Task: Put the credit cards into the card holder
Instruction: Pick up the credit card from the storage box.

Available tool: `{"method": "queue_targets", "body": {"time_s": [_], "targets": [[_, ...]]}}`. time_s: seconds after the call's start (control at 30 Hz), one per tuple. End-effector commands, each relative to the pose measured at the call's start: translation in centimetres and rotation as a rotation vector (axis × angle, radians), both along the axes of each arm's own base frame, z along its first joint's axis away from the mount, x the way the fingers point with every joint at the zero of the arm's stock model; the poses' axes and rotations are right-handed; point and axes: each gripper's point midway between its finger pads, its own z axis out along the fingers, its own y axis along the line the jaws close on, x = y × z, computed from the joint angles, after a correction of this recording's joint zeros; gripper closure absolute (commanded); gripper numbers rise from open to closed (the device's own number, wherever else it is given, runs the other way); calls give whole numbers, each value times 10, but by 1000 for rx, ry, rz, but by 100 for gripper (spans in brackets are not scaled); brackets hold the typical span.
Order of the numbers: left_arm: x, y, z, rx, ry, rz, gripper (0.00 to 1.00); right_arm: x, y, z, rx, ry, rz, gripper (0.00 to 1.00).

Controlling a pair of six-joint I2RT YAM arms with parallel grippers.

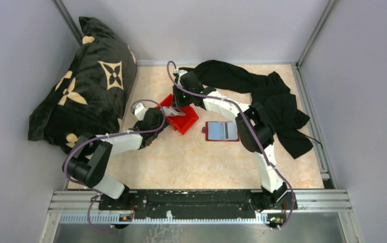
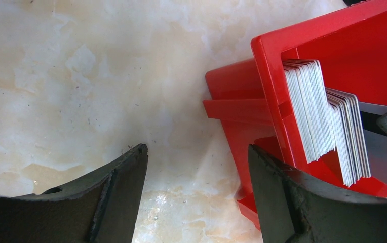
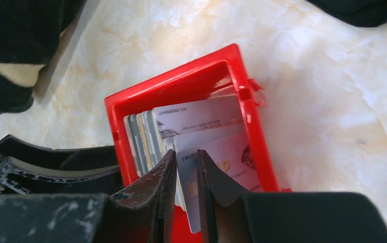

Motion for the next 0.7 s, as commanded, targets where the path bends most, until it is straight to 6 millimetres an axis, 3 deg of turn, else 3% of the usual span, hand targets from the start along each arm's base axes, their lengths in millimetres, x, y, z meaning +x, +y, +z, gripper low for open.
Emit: {"method": "queue_targets", "body": {"time_s": [0.0, 0.23, 0.43, 0.67], "targets": [[9, -5, 7, -14, -22, -13, 21, 10, -20, 47, -48, -135, -71, 82], [9, -3, 10, 6, -29, -18, 21, 17, -33, 57, -137, -225, -125, 87], [16, 2, 18, 47, -39, -18, 20, 21, -40, 72, -158, -274, -153, 97], [2, 14, 22, 57, -32, 11, 20, 20, -47, 99, -149, -338, -170, 100]]}}
